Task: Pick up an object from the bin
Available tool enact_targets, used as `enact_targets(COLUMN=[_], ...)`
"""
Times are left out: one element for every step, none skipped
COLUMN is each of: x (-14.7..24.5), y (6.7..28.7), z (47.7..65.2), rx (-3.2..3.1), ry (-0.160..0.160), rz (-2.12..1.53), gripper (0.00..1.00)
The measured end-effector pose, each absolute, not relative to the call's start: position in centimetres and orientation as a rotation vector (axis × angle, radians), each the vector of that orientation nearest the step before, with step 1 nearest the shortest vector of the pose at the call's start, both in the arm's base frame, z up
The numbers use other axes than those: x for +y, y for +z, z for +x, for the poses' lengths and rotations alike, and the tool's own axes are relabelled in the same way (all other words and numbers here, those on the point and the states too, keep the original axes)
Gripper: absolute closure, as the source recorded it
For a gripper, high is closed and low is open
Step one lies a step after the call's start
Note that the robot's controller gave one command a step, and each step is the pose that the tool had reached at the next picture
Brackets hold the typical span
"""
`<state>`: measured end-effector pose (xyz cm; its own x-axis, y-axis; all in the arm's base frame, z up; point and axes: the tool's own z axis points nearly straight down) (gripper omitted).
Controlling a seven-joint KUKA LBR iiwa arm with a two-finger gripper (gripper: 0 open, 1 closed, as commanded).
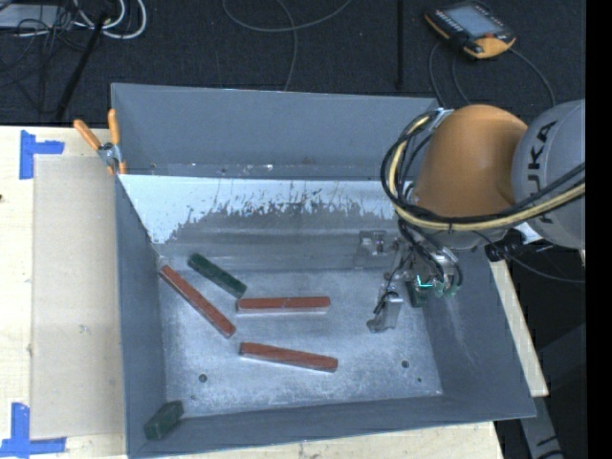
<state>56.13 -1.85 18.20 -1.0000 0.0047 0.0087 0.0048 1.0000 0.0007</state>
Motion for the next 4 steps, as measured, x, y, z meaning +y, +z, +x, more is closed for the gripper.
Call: enact_targets(x=[-1.8, 2.7, 5.7, 7.6], y=[18.7, 12.1, 12.3, 13.8], z=[56.3, 55.3, 50.5, 51.2], rx=[-3.141, -3.144, -3.128, -3.131], ry=[-0.001, -0.001, 0.001, -0.001], rz=[-0.007, -0.081, -0.1, -0.266], gripper=[0.0, 0.0, 0.0, 0.0])
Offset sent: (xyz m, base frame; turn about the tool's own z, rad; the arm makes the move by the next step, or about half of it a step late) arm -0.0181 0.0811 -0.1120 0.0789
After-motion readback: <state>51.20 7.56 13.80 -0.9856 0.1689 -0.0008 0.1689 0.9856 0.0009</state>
